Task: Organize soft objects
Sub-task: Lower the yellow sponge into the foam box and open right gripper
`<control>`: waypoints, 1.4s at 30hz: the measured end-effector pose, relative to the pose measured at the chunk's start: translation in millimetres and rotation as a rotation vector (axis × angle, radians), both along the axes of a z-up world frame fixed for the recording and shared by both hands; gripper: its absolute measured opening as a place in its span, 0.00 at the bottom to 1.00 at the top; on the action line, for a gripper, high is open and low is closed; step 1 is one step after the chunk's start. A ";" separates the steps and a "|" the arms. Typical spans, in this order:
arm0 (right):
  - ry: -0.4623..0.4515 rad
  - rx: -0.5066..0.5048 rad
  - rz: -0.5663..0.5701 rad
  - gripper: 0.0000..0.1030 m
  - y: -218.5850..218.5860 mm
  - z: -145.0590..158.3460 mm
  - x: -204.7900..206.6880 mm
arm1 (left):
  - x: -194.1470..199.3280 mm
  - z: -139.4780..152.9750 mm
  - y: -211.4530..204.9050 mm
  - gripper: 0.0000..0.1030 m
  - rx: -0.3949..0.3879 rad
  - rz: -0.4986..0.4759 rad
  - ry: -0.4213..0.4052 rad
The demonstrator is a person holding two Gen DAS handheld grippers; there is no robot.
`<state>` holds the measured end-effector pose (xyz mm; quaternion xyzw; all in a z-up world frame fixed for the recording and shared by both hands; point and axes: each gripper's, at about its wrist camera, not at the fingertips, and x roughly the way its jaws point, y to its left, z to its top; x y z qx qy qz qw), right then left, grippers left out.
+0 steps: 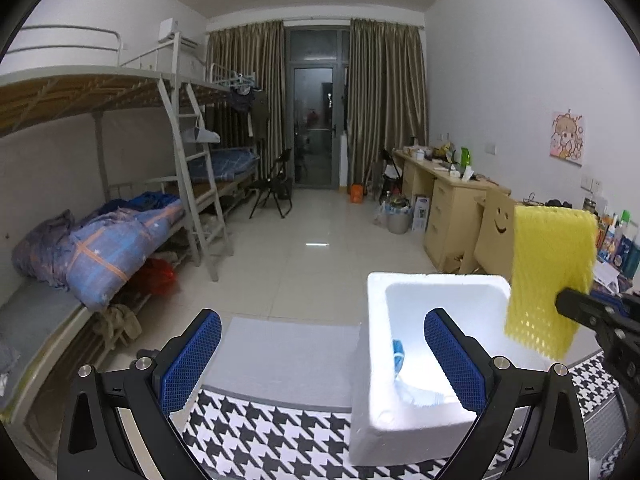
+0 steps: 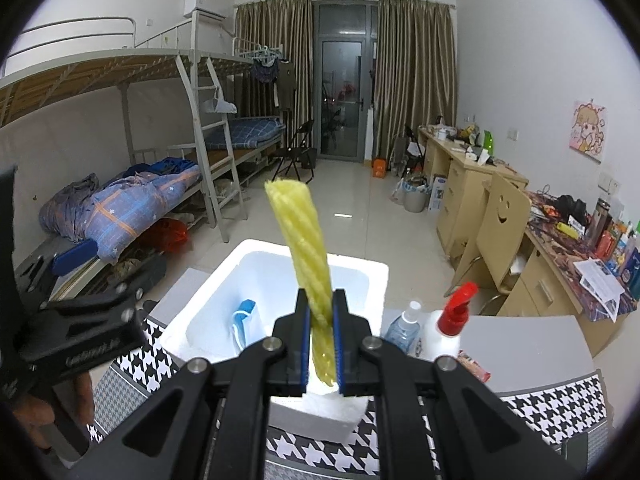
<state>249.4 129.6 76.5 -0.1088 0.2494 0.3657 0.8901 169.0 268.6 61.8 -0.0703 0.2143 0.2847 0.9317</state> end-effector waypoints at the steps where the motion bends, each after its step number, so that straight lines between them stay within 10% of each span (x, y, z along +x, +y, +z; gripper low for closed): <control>1: 0.008 -0.003 0.001 0.13 3.1 -1.2 2.7 | -1.6 -1.7 1.2 0.99 0.000 0.014 0.004; 20: 0.136 -0.045 0.008 0.13 30.0 -25.5 26.2 | -22.8 -13.1 0.9 0.99 0.026 0.015 0.033; 26: 0.152 -0.043 0.026 0.57 31.8 -30.0 25.3 | -28.3 -11.4 4.3 0.99 0.025 0.022 0.022; 42: 0.127 0.006 0.041 0.70 7.4 -13.6 3.1 | -43.7 -4.6 -0.6 0.99 0.021 0.018 0.007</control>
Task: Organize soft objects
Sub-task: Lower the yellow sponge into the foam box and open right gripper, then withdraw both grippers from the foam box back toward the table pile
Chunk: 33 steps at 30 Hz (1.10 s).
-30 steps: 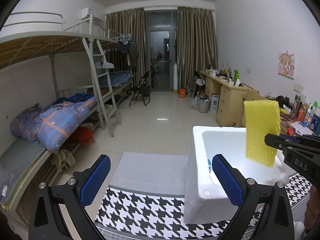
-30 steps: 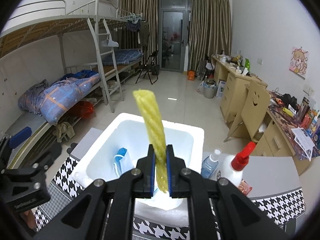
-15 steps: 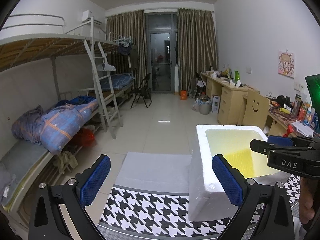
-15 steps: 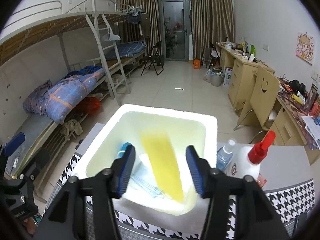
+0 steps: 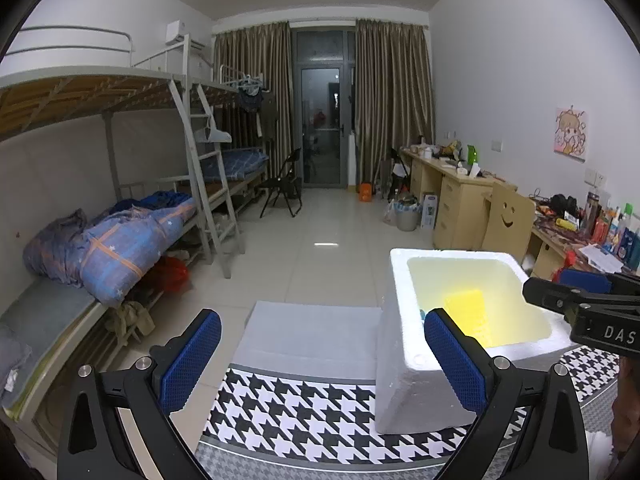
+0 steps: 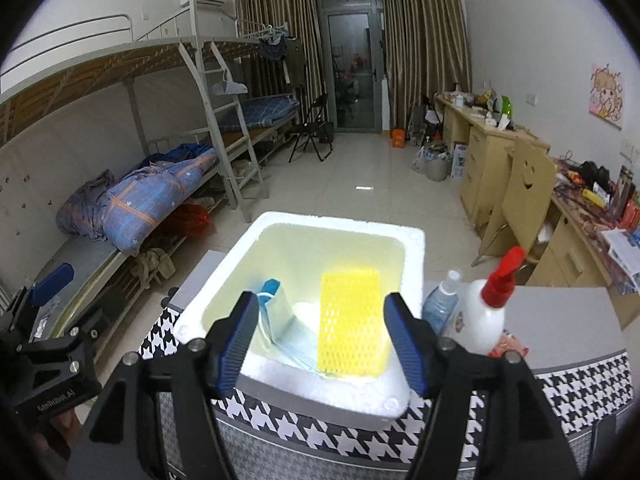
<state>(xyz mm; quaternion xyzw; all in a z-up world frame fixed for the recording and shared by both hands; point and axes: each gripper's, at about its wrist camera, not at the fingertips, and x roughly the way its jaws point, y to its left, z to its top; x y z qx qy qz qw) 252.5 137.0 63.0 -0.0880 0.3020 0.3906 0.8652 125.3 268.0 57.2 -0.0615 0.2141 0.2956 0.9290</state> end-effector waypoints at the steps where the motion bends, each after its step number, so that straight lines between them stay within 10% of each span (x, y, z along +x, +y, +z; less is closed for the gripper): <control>1: -0.007 0.008 0.000 0.70 -2.3 2.4 -2.1 | -2.0 1.3 -1.8 0.99 0.003 0.001 -0.002; 33: -0.155 0.121 -0.046 0.93 -89.7 36.7 -84.3 | -72.6 40.1 -83.8 0.99 0.068 -0.084 -0.097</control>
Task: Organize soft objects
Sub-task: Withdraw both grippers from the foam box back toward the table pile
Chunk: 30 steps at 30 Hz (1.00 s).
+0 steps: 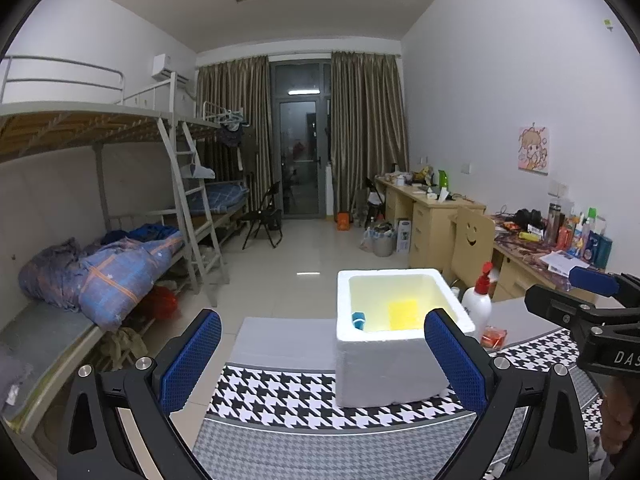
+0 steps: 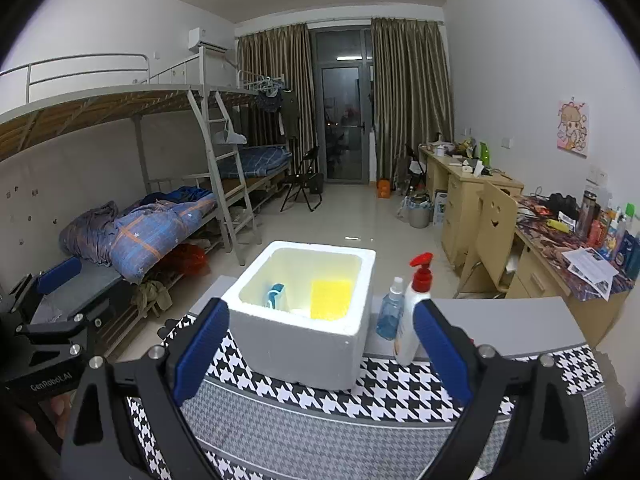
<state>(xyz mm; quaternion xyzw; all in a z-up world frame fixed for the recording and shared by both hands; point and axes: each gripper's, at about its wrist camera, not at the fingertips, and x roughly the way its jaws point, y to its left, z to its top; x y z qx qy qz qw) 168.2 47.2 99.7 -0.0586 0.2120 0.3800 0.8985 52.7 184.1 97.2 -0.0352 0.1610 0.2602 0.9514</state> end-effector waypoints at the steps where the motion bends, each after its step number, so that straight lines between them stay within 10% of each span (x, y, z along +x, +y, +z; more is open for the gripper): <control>1: 0.001 0.004 0.001 0.93 -3.3 0.7 -1.1 | -2.8 0.3 -1.9 0.99 -0.003 -0.001 -0.004; 30: -0.081 0.025 -0.047 0.93 -72.0 -15.1 -60.5 | -50.4 -20.6 -55.0 0.99 0.036 -0.072 -0.046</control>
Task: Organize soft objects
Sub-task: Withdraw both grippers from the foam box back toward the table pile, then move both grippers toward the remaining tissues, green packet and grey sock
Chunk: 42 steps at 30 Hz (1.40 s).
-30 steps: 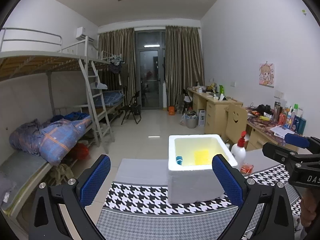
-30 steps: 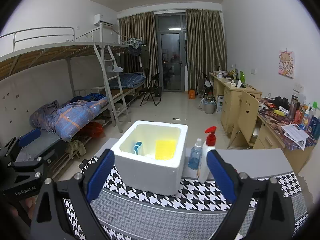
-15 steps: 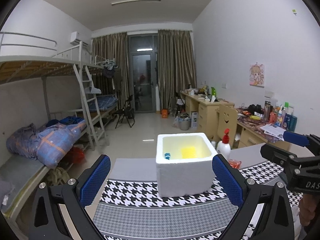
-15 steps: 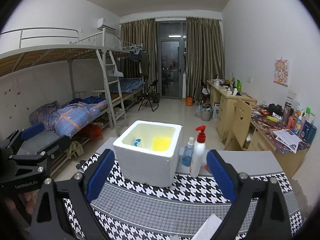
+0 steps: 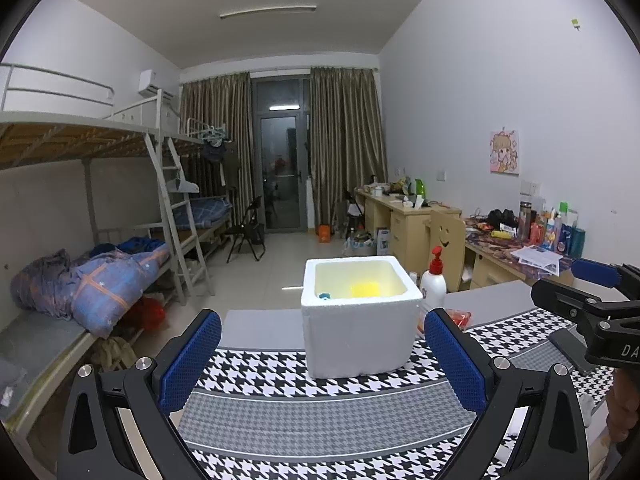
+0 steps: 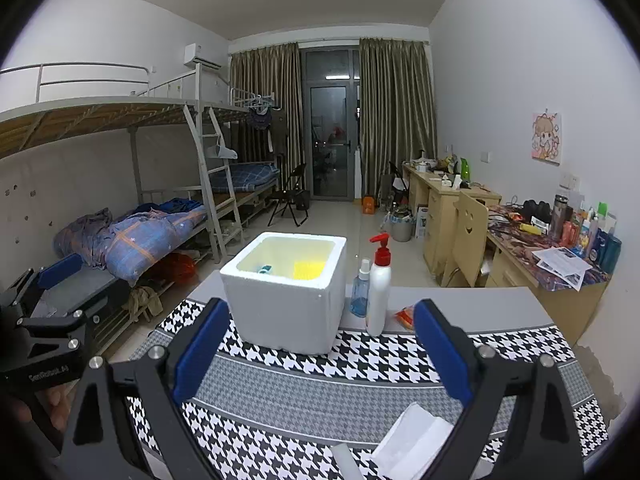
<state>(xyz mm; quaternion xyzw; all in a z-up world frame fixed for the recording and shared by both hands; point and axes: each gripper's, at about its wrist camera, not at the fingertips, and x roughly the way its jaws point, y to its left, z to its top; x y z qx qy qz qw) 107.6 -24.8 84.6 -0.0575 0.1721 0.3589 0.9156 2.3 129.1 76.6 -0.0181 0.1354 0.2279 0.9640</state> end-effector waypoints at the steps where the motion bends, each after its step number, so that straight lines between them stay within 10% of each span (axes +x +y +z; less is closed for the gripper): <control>1: -0.005 0.000 -0.001 0.93 -1.7 -1.6 -2.5 | -0.7 -1.2 -1.1 0.99 -0.001 0.000 -0.003; 42: -0.010 -0.016 -0.137 0.93 -60.5 -73.4 -12.4 | 11.0 -90.0 -55.3 0.99 -0.050 -0.167 0.043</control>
